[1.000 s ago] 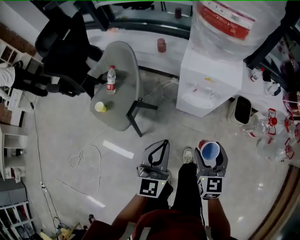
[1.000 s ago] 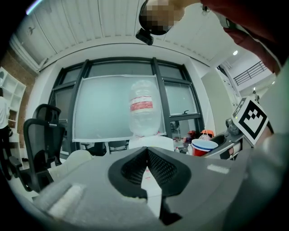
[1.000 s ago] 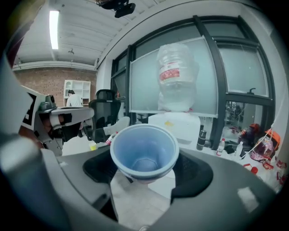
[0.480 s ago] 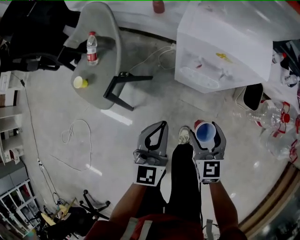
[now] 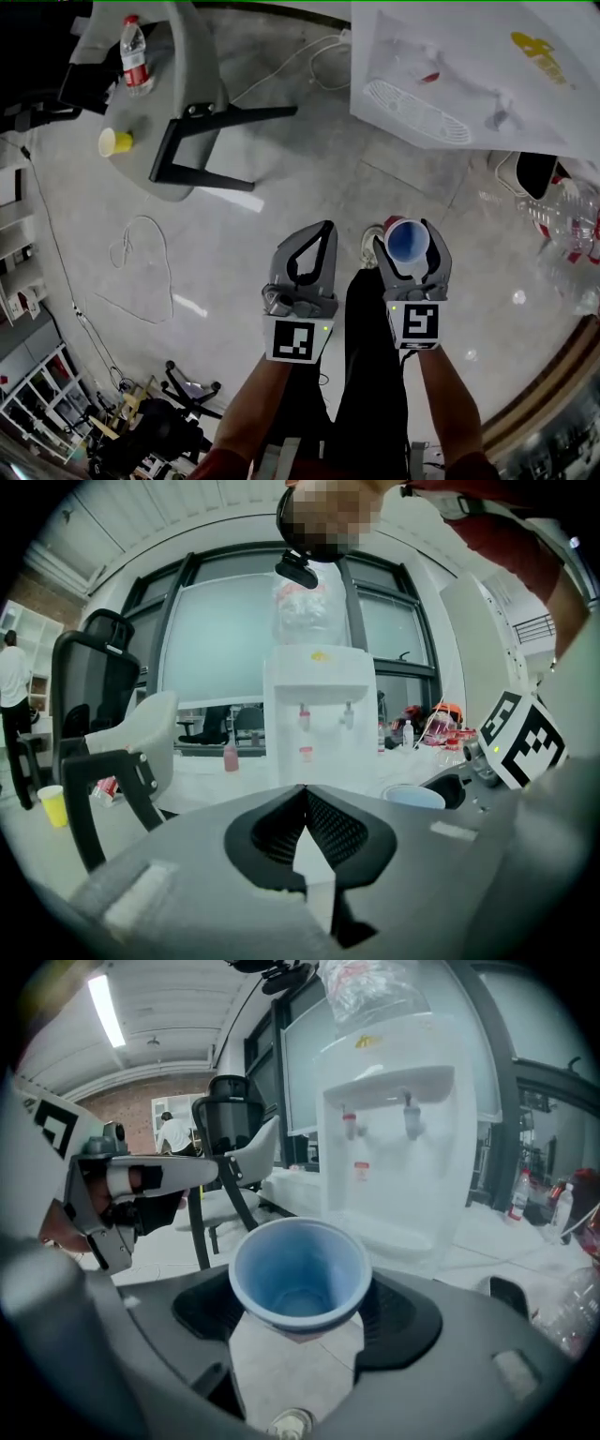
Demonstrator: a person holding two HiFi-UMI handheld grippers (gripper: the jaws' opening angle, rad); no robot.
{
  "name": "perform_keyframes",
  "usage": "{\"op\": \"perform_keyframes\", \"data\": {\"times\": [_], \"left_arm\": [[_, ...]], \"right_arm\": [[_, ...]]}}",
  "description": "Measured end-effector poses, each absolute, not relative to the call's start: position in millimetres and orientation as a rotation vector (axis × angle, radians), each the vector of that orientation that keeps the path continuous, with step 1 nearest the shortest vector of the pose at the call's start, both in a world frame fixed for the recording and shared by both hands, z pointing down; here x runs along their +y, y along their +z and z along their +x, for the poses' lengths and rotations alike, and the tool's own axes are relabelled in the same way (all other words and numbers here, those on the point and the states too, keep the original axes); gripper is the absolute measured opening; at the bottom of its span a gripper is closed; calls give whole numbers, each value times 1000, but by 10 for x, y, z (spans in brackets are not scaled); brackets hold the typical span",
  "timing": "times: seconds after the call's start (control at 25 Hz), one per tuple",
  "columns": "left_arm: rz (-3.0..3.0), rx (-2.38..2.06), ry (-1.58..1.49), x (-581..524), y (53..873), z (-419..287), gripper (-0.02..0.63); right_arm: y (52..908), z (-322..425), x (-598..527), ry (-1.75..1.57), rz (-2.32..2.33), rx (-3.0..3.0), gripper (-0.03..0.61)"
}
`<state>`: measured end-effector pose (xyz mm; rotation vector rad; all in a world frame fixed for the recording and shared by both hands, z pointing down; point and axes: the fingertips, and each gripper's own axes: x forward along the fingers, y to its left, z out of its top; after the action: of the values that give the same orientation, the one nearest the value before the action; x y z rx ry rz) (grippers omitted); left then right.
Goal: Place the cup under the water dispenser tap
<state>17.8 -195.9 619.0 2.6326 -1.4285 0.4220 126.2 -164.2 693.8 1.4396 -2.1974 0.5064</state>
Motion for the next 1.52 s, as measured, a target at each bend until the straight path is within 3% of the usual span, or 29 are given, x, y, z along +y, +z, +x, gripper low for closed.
{"op": "perform_keyframes", "data": {"times": [0.32, 0.68, 1.52], "left_arm": [[2584, -1384, 543, -2010, 7015, 247, 2], [2526, -1370, 559, -1963, 7337, 272, 3], [2496, -1402, 549, -2175, 7331, 247, 3]], "right_arm": [[7618, 1309, -1573, 549, 1402, -2155, 350], [7889, 1368, -1666, 532, 1376, -2139, 350], [7219, 1186, -3093, 290, 1485, -2257, 350]]}}
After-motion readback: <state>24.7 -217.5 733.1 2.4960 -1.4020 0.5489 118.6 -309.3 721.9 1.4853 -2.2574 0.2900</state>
